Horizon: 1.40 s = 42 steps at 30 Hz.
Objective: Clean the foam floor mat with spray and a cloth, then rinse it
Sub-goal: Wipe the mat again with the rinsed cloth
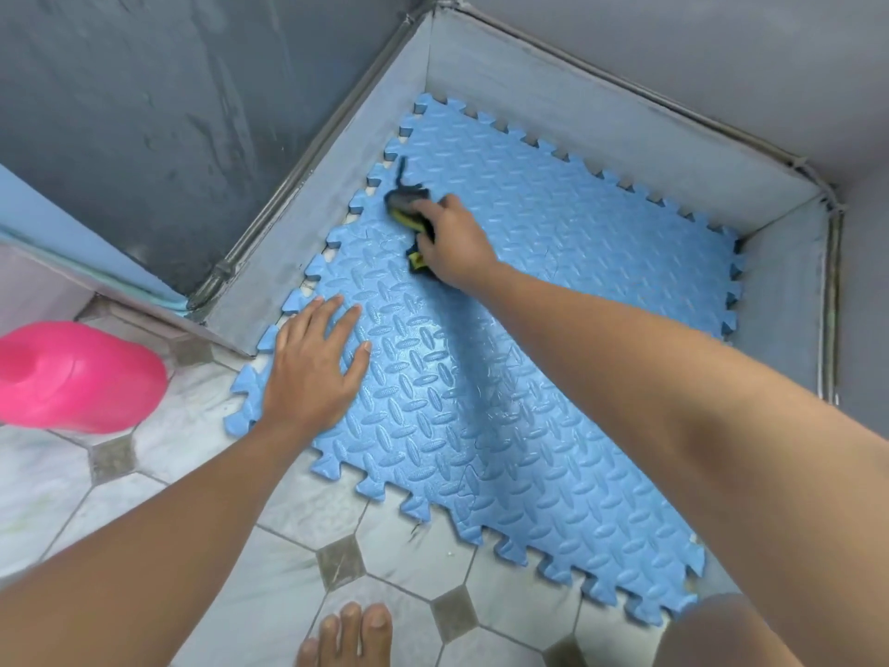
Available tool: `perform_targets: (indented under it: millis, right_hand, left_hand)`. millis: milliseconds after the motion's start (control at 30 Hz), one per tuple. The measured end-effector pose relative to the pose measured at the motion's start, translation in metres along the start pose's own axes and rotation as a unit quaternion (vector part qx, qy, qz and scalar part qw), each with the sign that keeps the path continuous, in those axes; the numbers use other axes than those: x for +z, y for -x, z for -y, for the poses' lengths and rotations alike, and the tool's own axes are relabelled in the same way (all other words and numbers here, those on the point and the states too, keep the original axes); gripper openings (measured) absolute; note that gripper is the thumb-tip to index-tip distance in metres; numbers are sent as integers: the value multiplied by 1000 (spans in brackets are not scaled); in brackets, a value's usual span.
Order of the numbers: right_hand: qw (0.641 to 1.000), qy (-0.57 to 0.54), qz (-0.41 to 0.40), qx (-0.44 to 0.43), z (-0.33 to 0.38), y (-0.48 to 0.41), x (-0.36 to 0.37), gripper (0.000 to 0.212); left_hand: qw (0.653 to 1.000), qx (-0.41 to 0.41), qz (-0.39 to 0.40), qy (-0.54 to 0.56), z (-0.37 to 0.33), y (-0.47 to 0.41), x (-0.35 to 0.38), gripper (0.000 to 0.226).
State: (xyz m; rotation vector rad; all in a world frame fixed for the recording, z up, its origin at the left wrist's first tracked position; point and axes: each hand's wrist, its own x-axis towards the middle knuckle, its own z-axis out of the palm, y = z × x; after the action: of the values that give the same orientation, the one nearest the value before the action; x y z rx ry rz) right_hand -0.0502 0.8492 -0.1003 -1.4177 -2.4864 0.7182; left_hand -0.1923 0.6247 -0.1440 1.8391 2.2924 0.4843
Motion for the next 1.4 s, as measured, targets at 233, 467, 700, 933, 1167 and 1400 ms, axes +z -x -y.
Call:
perform_targets:
  millis: [233,467,700,933,1167,1400]
  right_hand:
    - [993,64,7,-102,-28,59,2,45]
    - [971,35,-93,217,-64,60,-32,48]
    - [998,10,53,-37,66,103,44,48]
    - [968,-35,152,-194,147,155,103,44]
    - [974,-155,144,-76,199,147,127,46]
    - [973,-154,128,-112,257,113,147,54]
  left_hand:
    - [998,-1,6,66,2,3,-3,54]
    - [993,-9,-5,115,13,51,-45,40]
    - [898,-336,-180,221,64,114,-98,45]
    - [830,-454,-202,254,117,105,-133,89]
    - [867,-388,-164,266,143,80,-146,107]
    - [845,-440,-186,242,170,121,-160,108]
